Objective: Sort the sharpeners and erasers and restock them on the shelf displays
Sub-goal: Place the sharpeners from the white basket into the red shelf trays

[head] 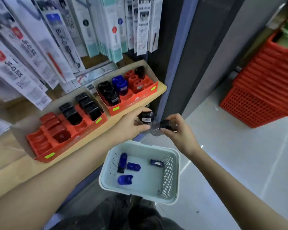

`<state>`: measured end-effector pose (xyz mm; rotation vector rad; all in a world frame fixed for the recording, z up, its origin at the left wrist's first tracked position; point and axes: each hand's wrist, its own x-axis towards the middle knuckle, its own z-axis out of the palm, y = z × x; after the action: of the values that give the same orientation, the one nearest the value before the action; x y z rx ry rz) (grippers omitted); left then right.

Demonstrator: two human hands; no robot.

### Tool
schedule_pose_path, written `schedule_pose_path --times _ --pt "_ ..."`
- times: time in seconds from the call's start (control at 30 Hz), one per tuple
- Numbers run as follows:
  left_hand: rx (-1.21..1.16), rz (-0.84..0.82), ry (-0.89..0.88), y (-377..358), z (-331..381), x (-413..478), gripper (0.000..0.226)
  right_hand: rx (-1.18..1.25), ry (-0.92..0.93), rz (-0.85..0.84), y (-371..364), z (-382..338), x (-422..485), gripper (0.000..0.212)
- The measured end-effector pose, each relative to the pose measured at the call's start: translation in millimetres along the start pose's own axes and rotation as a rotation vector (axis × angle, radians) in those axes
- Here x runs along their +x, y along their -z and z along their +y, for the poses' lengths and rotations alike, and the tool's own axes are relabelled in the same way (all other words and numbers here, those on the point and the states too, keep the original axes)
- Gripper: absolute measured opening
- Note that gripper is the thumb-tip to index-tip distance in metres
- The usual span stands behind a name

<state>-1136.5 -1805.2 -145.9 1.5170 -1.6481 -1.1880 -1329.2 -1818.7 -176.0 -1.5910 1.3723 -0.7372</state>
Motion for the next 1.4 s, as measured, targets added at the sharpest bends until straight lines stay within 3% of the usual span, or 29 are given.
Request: schedule_pose_path --times 0.2,0.37,0.6,0.8,0.97,1.13,1.2,1.33,1.4 --pt "0.05 0.3 -0.074 14.5 36.0 18.6 0.044 -0.082 0.197 0.117 26.1 -55.4 64.4 0.033" --pt "0.022 0.531 -0.024 18.4 36.0 33.5 0.033 -0.332 0.366 0.116 27.0 -80.1 122.0 0.031" --pt "0.015 0.522 0.01 23.4 32.1 40.4 0.035 -0.535 0.477 0.064 9.6 -83.7 169.1 0.034" --pt "-0.016 0.545 0.055 30.8 25.5 41.7 0.037 -0.901 0.604 -0.08 3.0 -77.1 184.0 0.037" --pt "-0.013 0.555 0.074 32.6 22.2 38.8 0.038 -0.813 0.576 -0.072 -3.6 -71.4 183.9 0.036" --pt "-0.028 0.563 0.065 29.3 23.3 38.7 0.04 -0.912 0.578 -0.025 -7.1 -67.1 179.6 0.039" --pt "-0.031 0.585 0.078 29.5 24.9 38.3 0.044 -0.825 0.557 -0.013 -3.9 -69.0 167.7 0.042" --pt "-0.01 0.574 0.078 28.5 27.8 37.1 0.036 -0.115 0.299 -0.113 2.8 -83.5 114.0 0.025" --pt "0.005 0.544 0.067 26.0 28.2 37.4 0.033 0.035 0.252 -0.188 3.5 -86.9 93.0 0.019"
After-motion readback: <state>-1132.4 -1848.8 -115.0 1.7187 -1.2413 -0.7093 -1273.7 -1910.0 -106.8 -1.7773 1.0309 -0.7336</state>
